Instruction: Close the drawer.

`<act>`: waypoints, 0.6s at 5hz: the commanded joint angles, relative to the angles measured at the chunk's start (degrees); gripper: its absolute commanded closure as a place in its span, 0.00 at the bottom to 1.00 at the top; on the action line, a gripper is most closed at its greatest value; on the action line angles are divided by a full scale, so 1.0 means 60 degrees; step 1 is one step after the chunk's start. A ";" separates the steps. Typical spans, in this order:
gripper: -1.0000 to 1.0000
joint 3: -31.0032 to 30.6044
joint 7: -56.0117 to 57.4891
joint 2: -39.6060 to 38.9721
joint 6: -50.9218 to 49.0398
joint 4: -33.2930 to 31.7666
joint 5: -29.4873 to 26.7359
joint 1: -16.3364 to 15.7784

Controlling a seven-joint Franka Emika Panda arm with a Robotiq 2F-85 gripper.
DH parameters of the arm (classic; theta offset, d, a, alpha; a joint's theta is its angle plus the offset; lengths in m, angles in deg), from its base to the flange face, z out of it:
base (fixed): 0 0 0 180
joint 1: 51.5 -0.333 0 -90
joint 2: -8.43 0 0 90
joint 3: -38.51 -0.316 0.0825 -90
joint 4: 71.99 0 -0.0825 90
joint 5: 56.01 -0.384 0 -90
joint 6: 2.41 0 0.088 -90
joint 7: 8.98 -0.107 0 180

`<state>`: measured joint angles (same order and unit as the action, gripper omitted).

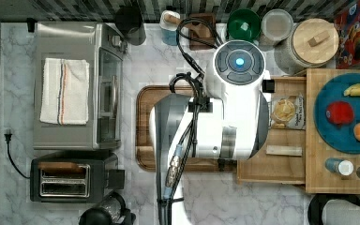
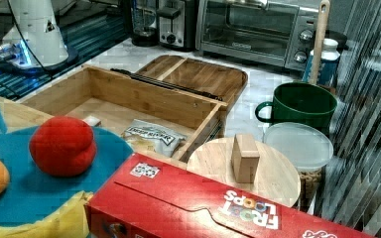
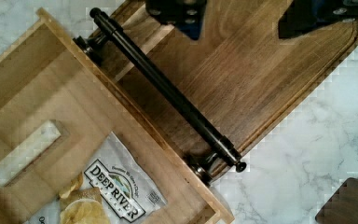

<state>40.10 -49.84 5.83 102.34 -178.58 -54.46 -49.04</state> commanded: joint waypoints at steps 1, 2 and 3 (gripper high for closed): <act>1.00 -0.0019 0.0123 -0.0011 0.0012 -0.0005 0.0005 0.0025; 0.00 -0.0017 0.0443 -0.0013 0.0192 -0.0163 -0.0037 0.0109; 0.00 -0.0189 0.0576 -0.0028 0.0445 -0.0476 -0.0104 -0.0063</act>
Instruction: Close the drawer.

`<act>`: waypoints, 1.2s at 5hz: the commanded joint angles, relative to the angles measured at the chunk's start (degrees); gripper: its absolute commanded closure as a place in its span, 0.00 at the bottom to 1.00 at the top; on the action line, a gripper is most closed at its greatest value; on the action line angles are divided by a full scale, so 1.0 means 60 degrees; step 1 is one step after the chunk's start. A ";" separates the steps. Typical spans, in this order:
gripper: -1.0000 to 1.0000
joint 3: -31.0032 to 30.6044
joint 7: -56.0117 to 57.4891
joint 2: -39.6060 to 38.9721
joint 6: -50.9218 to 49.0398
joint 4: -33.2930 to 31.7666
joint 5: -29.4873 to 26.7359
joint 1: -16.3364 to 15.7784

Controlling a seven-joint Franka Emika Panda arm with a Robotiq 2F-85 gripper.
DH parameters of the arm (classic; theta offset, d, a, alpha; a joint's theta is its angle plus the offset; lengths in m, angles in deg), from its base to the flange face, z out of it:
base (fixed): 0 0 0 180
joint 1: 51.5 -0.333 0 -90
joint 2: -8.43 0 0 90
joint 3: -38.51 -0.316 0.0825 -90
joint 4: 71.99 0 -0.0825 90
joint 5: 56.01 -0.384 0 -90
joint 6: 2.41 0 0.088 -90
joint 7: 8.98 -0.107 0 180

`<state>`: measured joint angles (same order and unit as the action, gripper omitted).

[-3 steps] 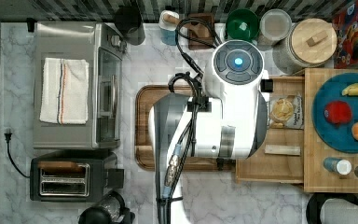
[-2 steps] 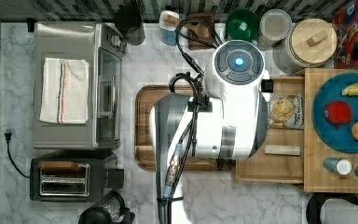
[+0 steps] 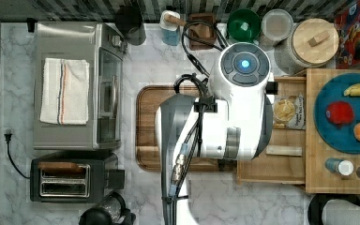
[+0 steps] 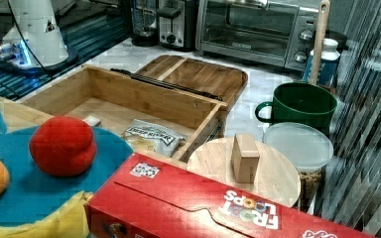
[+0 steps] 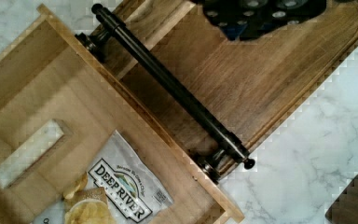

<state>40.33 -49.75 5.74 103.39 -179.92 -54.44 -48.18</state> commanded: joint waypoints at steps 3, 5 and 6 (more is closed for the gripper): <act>0.59 -0.0770 0.1044 0.0192 0.2125 -0.2134 -0.0482 -0.0488; 1.00 -0.0876 0.2868 0.0112 0.3430 -0.3427 -0.0627 -0.0497; 1.00 -0.0931 0.3707 0.0078 0.4076 -0.4053 -0.0254 -0.0365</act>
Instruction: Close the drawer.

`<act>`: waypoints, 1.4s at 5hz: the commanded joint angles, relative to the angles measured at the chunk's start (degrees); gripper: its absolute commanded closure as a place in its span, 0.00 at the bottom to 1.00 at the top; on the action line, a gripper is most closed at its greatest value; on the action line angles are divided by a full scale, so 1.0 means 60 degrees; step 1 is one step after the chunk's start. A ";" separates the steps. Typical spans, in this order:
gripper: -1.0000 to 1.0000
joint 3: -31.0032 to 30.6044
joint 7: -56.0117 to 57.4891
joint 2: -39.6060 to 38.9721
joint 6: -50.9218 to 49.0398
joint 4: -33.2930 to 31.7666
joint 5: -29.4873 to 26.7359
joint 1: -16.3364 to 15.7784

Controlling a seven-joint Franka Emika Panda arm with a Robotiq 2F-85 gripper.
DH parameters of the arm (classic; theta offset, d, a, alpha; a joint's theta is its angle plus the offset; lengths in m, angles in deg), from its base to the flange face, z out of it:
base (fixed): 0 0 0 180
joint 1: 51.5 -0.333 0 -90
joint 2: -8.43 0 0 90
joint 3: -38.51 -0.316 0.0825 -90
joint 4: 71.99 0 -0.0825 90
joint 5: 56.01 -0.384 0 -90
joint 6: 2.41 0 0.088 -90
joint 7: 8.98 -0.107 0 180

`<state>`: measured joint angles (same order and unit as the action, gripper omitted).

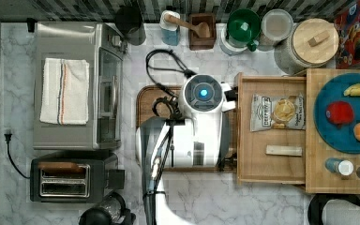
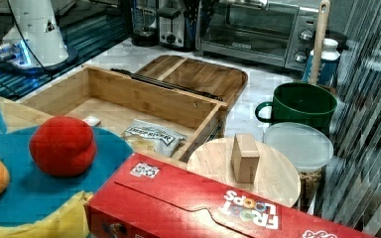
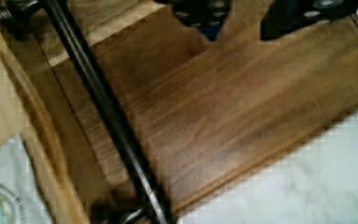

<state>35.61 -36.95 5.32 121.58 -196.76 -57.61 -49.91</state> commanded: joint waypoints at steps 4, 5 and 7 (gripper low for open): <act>1.00 0.0435 0.2549 -0.0129 0.2939 -0.2136 0.2577 0.0250; 1.00 0.0644 0.2911 -0.0160 0.3395 -0.2164 0.3140 0.0445; 1.00 0.1360 0.5669 -0.0902 0.4294 -0.1547 0.2337 0.0988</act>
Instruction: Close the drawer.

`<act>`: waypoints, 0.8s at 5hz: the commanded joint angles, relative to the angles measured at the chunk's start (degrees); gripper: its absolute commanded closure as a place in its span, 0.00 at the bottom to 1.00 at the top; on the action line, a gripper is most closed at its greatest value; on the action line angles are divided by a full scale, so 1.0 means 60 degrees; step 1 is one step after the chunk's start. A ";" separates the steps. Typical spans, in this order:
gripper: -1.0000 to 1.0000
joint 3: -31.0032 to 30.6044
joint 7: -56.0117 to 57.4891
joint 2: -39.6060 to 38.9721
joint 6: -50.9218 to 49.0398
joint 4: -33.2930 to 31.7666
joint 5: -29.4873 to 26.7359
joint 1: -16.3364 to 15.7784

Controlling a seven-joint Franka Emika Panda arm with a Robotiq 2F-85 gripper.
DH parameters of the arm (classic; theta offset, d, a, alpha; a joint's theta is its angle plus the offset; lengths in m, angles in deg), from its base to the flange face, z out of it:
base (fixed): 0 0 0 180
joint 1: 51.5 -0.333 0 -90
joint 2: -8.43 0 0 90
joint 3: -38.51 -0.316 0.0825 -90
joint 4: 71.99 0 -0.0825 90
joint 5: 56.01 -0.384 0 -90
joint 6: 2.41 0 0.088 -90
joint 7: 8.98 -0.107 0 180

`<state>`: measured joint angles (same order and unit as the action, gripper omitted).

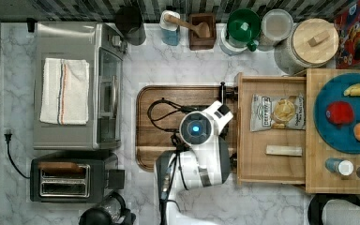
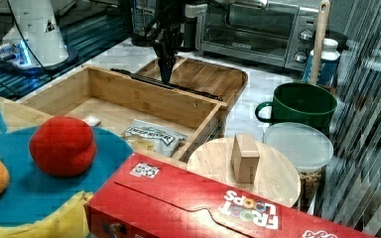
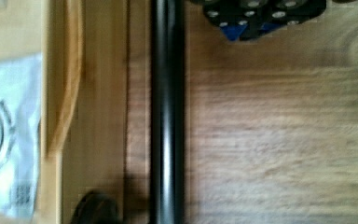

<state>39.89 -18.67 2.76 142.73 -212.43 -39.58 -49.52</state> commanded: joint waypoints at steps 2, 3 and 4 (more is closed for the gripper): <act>1.00 0.1050 0.3655 -0.0506 -0.0286 0.2173 -0.0976 0.1454; 1.00 0.1528 0.3789 -0.0477 -0.0360 0.2500 -0.0866 0.1353; 1.00 0.1553 0.3800 -0.0458 0.0638 0.2276 -0.0327 0.1797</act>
<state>44.86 -0.43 -1.57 144.61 -205.83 -45.70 -43.09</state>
